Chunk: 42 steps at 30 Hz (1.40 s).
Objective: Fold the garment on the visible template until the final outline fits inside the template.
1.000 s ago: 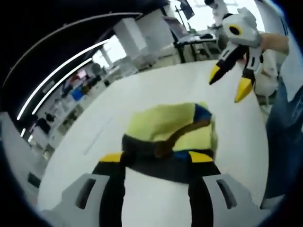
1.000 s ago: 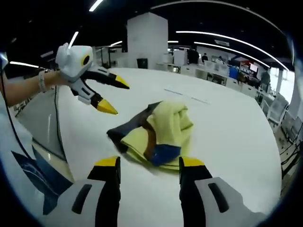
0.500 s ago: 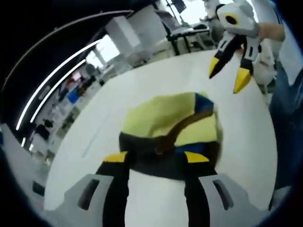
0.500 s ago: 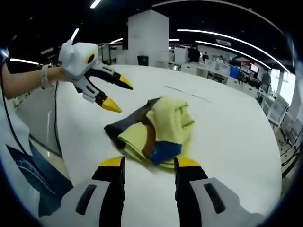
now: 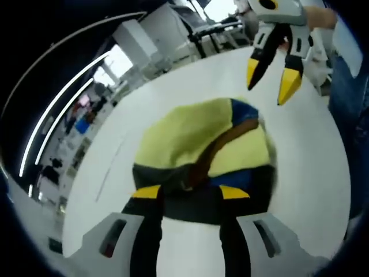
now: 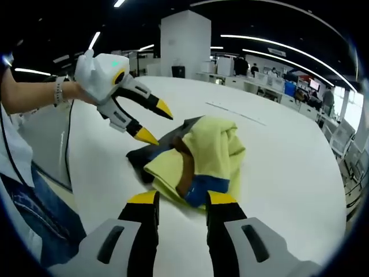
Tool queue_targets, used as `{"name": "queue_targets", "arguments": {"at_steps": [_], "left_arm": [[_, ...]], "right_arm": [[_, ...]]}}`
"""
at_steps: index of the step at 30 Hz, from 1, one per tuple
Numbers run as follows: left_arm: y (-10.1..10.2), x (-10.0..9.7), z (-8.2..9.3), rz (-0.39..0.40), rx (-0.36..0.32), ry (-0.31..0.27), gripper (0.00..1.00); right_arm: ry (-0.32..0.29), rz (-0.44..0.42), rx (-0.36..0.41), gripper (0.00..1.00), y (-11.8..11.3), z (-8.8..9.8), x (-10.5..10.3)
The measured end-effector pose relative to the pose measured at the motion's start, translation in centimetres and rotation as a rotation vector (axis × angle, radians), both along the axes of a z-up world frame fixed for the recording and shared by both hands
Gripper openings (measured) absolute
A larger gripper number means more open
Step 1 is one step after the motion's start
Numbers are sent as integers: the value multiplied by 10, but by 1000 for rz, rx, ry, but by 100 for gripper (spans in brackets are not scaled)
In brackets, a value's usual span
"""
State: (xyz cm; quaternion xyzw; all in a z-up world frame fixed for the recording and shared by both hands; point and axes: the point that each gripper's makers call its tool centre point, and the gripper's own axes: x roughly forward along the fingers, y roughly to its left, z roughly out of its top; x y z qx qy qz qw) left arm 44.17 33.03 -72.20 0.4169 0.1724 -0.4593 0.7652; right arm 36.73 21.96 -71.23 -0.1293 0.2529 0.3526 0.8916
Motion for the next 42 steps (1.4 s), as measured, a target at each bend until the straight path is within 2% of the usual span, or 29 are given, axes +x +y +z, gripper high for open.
{"name": "queue_targets", "arguments": {"at_steps": [3, 10, 13, 20, 25, 29, 32, 39, 42], "left_arm": [[0, 2, -5, -29, 41, -8, 33], [-7, 4, -11, -69, 65, -28, 30], [-6, 5, -17, -74, 85, -6, 27], [-7, 7, -22, -93, 103, -14, 25], [-8, 12, -24, -86, 89, -13, 24], [-9, 17, -24, -84, 88, -35, 23], [-9, 22, -27, -63, 69, -11, 20], [-11, 26, -26, -57, 66, -25, 14], [-11, 25, -28, -45, 56, -12, 11]], "right_arm": [[6, 1, 3, 30, 1, -5, 1], [5, -4, -9, 27, 0, -12, 1], [-4, -17, -1, 25, -1, -12, 3], [-8, -3, -36, 24, 0, -16, 6], [-2, 9, -52, 24, 2, -20, 8], [-6, 13, -66, 22, 3, -23, 11], [-24, 14, -102, 22, 1, -25, 14], [-38, 31, -158, 20, -2, -32, 15], [-41, 21, -164, 20, -2, -35, 17]]}}
